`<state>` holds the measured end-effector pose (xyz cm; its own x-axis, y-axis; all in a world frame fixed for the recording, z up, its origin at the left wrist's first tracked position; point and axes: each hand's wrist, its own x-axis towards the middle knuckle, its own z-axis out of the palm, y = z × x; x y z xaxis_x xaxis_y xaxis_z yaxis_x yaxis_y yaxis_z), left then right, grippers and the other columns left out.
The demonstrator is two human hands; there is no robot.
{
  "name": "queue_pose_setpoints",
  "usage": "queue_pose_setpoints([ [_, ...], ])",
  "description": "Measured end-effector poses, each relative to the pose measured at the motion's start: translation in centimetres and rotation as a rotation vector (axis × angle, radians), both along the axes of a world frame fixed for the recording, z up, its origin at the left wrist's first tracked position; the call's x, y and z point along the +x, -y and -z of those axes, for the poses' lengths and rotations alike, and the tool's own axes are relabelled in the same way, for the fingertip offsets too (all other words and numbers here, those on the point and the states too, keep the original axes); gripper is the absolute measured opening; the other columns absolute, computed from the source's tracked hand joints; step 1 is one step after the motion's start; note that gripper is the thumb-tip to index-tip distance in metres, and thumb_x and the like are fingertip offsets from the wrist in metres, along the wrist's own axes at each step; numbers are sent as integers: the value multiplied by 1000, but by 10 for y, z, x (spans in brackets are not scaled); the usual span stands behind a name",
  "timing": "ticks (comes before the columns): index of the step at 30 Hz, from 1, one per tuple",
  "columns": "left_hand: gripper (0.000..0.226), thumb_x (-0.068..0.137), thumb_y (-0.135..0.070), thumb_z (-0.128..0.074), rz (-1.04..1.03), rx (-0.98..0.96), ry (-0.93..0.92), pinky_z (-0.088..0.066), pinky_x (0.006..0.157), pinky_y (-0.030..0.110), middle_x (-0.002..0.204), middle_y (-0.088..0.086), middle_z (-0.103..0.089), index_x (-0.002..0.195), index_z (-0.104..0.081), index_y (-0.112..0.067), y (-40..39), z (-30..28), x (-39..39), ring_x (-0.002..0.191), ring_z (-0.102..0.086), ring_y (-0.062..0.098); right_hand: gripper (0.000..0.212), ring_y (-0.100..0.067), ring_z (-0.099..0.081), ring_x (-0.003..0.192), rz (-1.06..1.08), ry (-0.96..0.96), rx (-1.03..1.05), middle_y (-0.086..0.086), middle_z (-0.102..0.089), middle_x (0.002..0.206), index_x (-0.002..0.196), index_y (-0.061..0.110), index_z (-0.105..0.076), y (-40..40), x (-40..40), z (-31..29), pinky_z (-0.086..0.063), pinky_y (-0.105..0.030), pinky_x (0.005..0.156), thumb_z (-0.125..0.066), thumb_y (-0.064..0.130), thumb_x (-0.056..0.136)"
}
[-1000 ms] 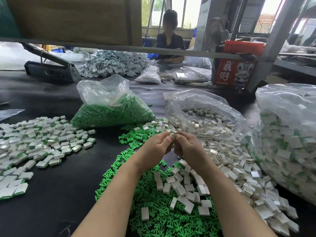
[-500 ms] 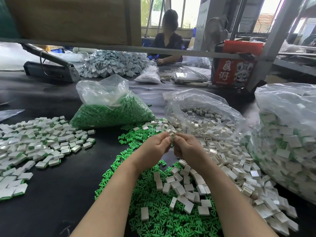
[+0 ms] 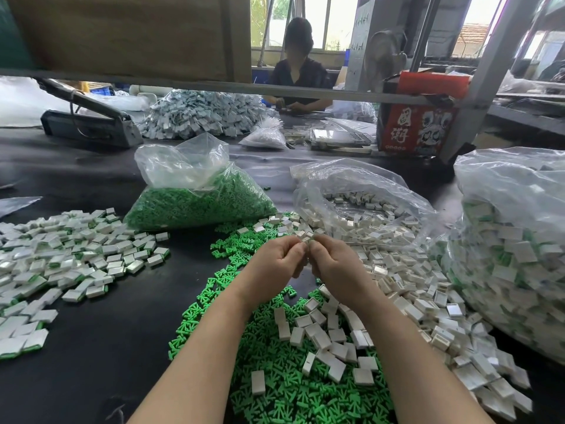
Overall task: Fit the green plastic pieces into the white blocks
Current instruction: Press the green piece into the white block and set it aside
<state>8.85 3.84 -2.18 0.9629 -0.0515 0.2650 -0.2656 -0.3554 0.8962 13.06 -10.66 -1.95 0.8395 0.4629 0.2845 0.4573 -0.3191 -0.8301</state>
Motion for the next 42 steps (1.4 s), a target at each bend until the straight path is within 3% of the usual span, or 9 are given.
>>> queue_pose_setpoints([
  [5,29,97,-30,-43,-20,8,6,-37,53,19,54,-13,-52,73,-54,-18,1,1,-1,52,-44,5,25,2,-52,55,-26,83,-47,24,-60,59,70,30,-52,-2,-5,-3,-34,-17,54,-34,28,88],
  [7,29,101,-25,-43,-22,12,-7,-37,55,23,56,-12,-52,76,-55,-15,2,2,-1,54,-44,7,23,5,-55,59,-24,119,-107,28,-62,63,73,33,-52,-1,-6,-2,-35,-11,53,-34,28,87],
  [9,29,102,-23,-43,-27,17,-14,-38,57,30,59,-11,-51,79,-55,-11,2,3,-1,57,-44,11,23,0,-56,63,-2,144,-163,17,-65,67,78,31,-53,-3,-7,-1,-37,-16,56,-32,33,87],
  [11,30,103,-21,-43,-40,33,-16,-38,59,34,60,-8,-51,80,-55,-8,2,3,-2,58,-44,13,29,-9,-56,68,25,156,-212,7,-64,74,82,23,-55,-5,-7,0,-44,-34,63,-30,36,86],
  [13,30,103,-20,-42,-51,53,-27,-39,60,35,62,-4,-51,82,-55,-4,3,4,-1,59,-45,14,31,-14,-53,68,43,165,-247,2,-60,73,80,19,-54,-6,-8,0,-43,-37,63,-29,37,85],
  [19,28,104,-20,-43,-89,39,-68,-41,62,37,67,1,-52,86,-56,-2,8,7,-1,63,-46,16,24,-19,-46,68,100,168,-362,2,-48,68,76,17,-48,-7,-6,7,-27,-33,59,-38,21,98],
  [25,28,104,-18,-43,-106,5,-82,-39,60,29,70,4,-52,86,-56,0,11,11,0,62,-44,12,28,-16,-45,64,120,154,-385,2,-48,66,71,20,-46,-8,-7,9,-28,-33,57,-39,22,98],
  [30,28,104,-17,-43,-124,14,-71,-39,59,25,69,0,-52,78,-54,-14,12,13,0,61,-44,9,31,-7,-42,60,133,145,-391,3,-48,66,68,20,-44,-9,-6,11,-28,-25,52,-39,23,98],
  [42,30,104,-18,-43,-116,5,-62,-37,56,22,65,-2,-49,76,-53,-15,12,16,1,55,-41,2,32,-8,-44,60,125,124,-351,2,-50,65,68,20,-46,-6,-7,11,-29,-26,52,-39,23,99],
])
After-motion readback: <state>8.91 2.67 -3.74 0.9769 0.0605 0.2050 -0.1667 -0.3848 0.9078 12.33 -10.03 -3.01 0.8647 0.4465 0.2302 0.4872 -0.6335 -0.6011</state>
